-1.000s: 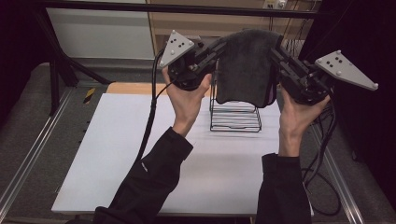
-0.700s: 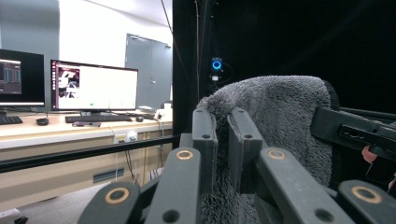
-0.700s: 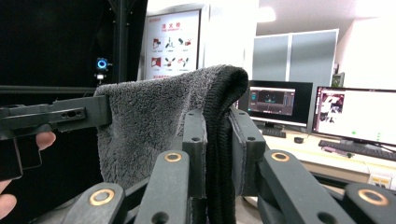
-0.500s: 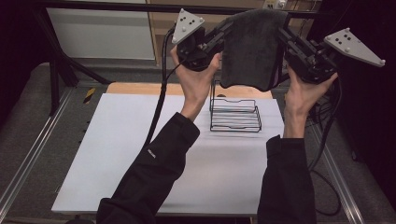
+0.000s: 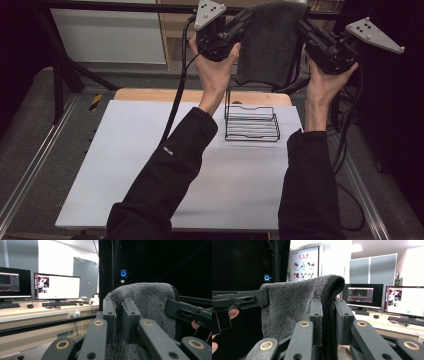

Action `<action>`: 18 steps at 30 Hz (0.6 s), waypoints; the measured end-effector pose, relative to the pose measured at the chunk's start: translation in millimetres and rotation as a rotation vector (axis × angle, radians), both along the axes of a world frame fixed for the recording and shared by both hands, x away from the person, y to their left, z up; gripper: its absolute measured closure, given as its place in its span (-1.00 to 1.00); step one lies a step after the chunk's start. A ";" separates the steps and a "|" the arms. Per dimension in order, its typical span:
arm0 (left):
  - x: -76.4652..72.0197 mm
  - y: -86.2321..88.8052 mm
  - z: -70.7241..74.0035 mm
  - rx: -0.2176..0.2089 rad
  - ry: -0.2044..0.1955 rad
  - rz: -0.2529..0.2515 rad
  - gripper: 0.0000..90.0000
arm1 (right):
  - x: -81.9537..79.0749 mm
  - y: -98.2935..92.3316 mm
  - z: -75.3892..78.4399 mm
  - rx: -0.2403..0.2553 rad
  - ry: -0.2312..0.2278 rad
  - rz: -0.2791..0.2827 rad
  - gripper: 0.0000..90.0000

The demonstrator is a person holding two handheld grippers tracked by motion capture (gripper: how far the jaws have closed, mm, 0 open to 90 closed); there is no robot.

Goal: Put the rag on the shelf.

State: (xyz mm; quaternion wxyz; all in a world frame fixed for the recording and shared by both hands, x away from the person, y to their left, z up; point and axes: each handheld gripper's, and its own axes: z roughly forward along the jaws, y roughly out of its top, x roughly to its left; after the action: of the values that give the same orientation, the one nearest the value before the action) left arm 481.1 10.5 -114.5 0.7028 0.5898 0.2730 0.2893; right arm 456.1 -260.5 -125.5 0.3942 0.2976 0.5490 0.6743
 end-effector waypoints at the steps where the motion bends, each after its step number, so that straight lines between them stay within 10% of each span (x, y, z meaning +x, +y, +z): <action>1: 3.0 -0.3 0.0 -0.001 0.001 -0.001 0.82 | 3.7 -1.0 -0.1 0.007 0.003 0.006 0.75; 18: 39.5 -6.0 -27.3 0.053 0.028 -0.002 0.82 | 44.5 -4.9 -21.7 -0.036 0.060 0.010 0.75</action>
State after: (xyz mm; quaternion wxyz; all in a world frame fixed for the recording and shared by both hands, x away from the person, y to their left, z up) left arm 520.6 4.5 -141.7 0.6834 0.6125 0.2743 0.2875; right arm 500.6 -265.4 -147.2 0.3795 0.3079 0.5740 0.6570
